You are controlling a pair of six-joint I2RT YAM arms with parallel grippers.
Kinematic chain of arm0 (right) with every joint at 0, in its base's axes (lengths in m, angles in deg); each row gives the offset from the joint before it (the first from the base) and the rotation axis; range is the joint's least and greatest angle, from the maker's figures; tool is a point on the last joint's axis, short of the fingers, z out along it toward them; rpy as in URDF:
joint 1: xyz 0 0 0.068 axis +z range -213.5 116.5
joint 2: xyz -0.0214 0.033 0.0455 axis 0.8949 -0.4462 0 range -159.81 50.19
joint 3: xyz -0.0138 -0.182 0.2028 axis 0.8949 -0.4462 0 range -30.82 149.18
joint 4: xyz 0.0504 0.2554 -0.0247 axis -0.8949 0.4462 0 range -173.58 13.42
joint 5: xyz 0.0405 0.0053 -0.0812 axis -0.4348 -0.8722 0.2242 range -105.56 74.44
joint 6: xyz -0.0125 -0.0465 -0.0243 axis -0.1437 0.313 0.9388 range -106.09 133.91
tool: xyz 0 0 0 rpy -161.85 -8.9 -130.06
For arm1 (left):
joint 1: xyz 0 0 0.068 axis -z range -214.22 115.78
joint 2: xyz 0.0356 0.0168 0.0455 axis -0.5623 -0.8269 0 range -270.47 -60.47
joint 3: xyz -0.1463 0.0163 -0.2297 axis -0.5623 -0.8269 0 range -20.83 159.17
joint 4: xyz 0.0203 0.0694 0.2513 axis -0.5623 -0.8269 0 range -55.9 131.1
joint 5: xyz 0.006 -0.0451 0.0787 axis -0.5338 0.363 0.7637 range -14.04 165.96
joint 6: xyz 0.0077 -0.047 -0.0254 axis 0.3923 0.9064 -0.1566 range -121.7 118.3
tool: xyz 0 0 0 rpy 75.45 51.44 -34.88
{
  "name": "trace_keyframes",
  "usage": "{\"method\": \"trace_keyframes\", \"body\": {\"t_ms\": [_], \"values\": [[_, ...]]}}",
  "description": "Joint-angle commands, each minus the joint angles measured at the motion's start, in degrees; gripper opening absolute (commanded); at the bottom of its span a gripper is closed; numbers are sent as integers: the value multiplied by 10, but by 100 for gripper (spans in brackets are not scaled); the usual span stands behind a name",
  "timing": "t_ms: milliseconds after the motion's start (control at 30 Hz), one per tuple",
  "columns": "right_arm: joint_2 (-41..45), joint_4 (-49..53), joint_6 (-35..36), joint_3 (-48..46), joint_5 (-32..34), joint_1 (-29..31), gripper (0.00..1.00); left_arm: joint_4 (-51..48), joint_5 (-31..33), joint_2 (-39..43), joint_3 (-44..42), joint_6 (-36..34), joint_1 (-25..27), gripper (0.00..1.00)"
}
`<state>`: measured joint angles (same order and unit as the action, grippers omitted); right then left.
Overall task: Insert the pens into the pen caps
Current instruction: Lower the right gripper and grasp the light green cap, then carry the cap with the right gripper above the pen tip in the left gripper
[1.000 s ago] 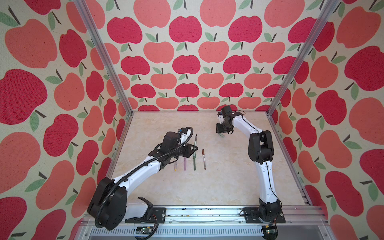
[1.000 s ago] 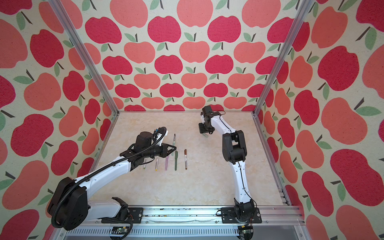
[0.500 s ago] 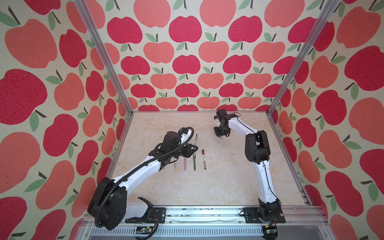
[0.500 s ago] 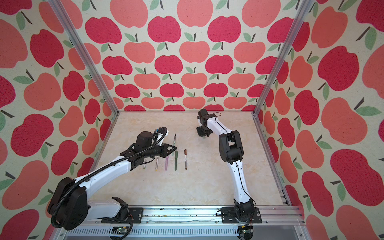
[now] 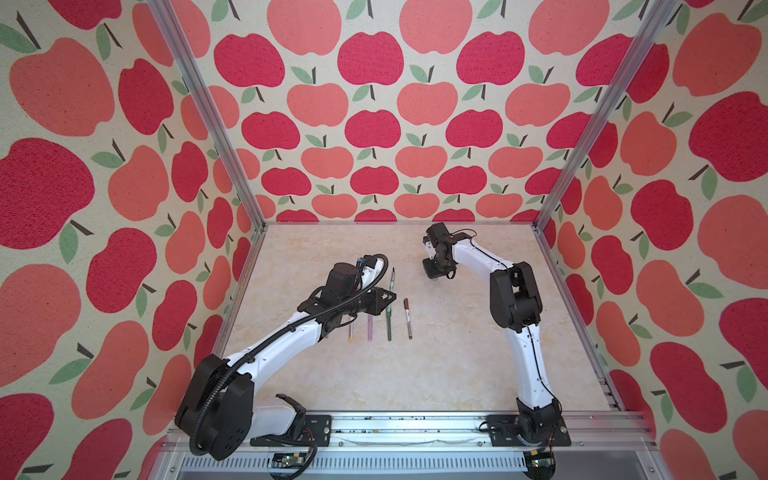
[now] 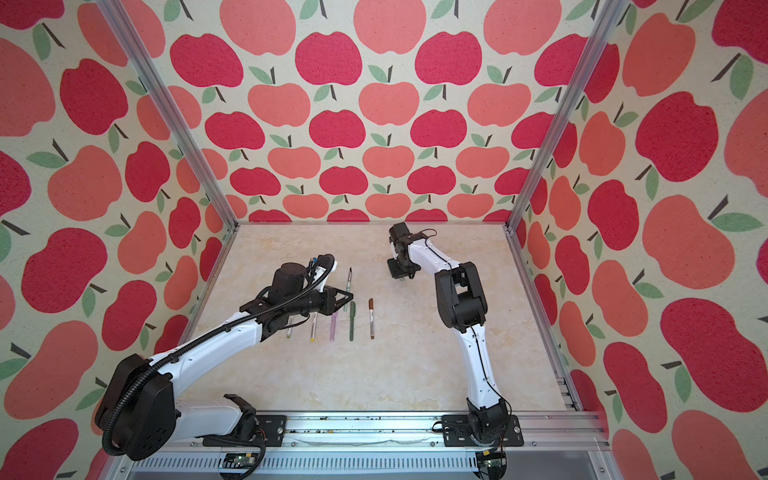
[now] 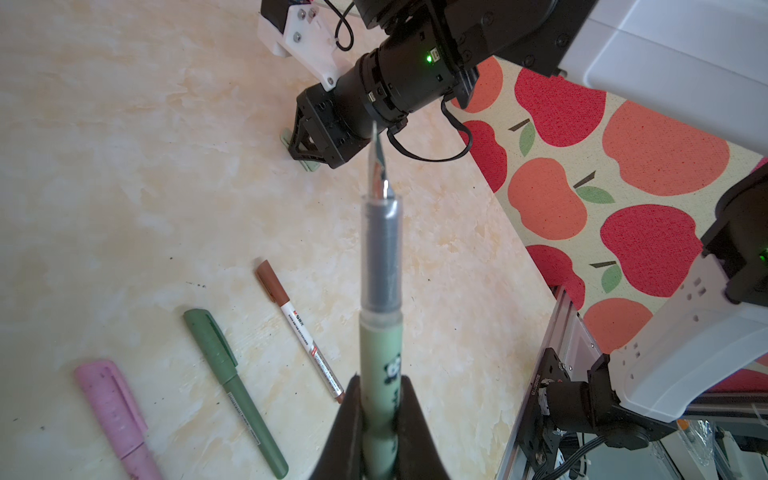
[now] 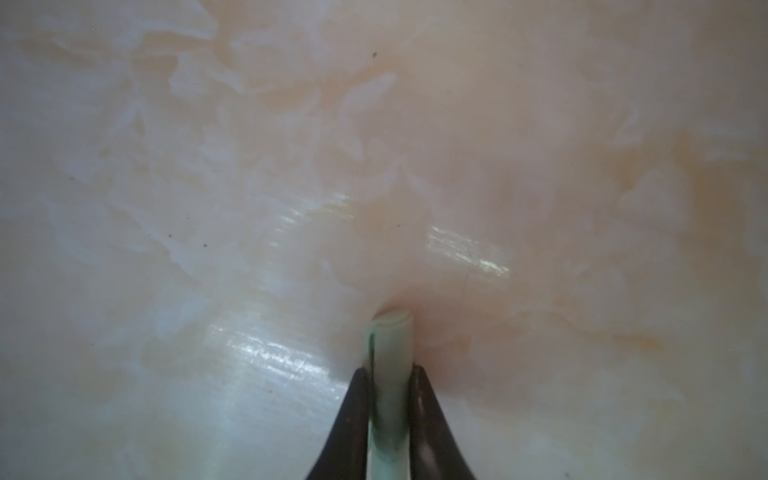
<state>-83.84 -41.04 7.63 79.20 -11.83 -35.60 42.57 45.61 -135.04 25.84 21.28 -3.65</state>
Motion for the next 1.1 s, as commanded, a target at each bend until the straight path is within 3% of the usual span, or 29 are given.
{"method": "trace_keyframes", "body": {"t_ms": [0, 733, 1067], "values": [[3, 23, -20, -29, -23, 4, 5, -8, 10, 16, 7, -8, 3, 1], [225, -38, -92, -159, -45, -1, 0, -9, 20, -21, 23, -24, 34, 2], [367, -138, -183, -254, -134, -8, 0, 42, 15, -67, 31, 4, 68, 2]]}}
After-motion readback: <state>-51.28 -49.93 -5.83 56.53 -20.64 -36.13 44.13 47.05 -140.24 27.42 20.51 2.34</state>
